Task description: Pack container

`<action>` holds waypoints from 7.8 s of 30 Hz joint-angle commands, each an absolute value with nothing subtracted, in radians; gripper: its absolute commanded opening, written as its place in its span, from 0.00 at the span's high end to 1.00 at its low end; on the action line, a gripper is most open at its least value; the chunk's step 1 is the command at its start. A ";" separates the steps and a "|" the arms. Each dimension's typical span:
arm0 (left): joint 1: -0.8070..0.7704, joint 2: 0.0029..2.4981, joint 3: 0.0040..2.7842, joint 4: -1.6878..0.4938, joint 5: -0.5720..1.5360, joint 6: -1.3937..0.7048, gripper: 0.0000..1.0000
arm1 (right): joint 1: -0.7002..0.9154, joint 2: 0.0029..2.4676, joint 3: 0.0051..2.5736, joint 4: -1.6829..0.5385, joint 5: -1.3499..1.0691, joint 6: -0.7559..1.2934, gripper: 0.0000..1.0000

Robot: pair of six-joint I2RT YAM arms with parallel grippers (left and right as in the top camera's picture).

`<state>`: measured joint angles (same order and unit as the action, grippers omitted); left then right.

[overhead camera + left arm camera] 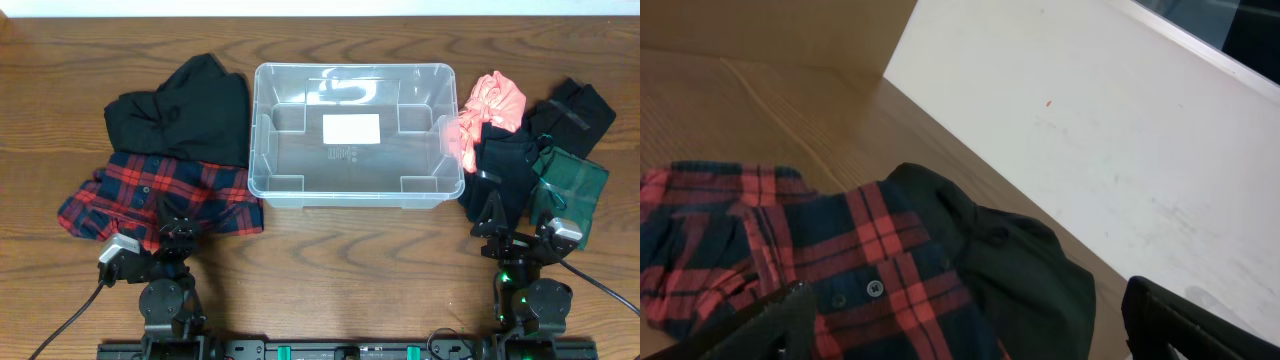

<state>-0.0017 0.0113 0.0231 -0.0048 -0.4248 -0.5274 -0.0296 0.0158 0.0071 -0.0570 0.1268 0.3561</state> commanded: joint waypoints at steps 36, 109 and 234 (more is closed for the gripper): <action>0.002 0.012 0.005 -0.041 -0.426 -0.529 0.02 | -0.047 0.014 0.006 -0.065 0.074 0.366 0.01; 0.002 0.012 0.005 -0.041 -0.426 -0.529 0.02 | -0.816 1.964 1.301 -0.804 -0.447 -0.092 0.09; 0.002 0.012 0.005 -0.041 -0.426 -0.529 0.02 | -0.699 2.107 1.293 -0.363 -0.567 0.426 0.98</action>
<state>-0.0017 0.0113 0.0242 -0.0071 -0.4248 -0.5274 -0.6804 2.1056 1.3209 -0.3111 -0.5232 0.3996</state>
